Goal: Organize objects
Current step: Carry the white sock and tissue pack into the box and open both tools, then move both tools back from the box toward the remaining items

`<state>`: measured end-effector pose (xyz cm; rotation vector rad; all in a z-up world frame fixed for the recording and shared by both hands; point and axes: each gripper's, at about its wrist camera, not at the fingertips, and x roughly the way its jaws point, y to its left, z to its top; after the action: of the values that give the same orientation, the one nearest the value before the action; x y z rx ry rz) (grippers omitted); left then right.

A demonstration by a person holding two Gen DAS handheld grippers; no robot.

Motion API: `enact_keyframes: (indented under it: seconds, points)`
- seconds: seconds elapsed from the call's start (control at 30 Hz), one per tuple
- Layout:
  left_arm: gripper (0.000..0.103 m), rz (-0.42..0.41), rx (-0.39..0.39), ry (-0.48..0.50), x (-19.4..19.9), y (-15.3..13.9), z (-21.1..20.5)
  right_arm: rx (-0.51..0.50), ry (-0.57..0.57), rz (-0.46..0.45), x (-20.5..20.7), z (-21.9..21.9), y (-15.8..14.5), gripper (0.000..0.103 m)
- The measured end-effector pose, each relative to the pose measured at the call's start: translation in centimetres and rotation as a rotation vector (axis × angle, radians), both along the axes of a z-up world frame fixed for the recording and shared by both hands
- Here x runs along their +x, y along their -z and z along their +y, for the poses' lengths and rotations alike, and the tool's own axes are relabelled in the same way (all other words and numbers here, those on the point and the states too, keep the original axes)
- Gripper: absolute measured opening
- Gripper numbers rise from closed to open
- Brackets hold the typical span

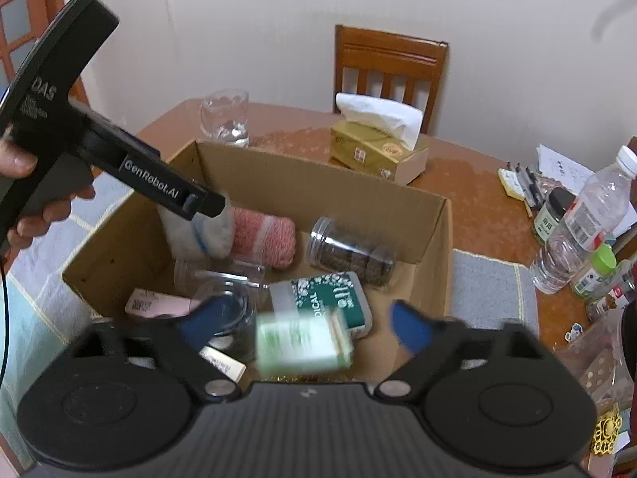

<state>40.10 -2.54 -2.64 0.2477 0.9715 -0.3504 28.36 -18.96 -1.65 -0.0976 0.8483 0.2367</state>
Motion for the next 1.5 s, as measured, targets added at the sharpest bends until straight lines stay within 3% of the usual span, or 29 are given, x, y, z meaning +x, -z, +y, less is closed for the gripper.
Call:
enact_keyframes:
  seconds: [0.43,0.67,0.87,1.2,1.5]
  points:
    - [0.101,-0.047,-0.060,-0.004,-4.1,-1.9,1.4,-0.001,0.044,-0.015,-2.4,0.0,-0.1,0.103]
    - [0.102,-0.123,-0.071,-0.023,-8.0,-3.1,2.7,0.008,0.083,-0.012,-5.5,0.1,0.1,0.103]
    - [0.102,-0.107,-0.097,-0.033,-11.1,-3.2,4.8,0.035,0.149,0.017,-8.9,0.5,1.3,0.103]
    - [0.102,-0.077,-0.076,0.006,-15.4,-1.2,6.5,0.049,0.223,0.127,-11.3,2.2,5.3,0.103]
    - [0.102,-0.045,-0.114,0.003,-17.1,1.3,7.4,0.041,0.260,0.201,-11.7,4.1,8.0,0.103]
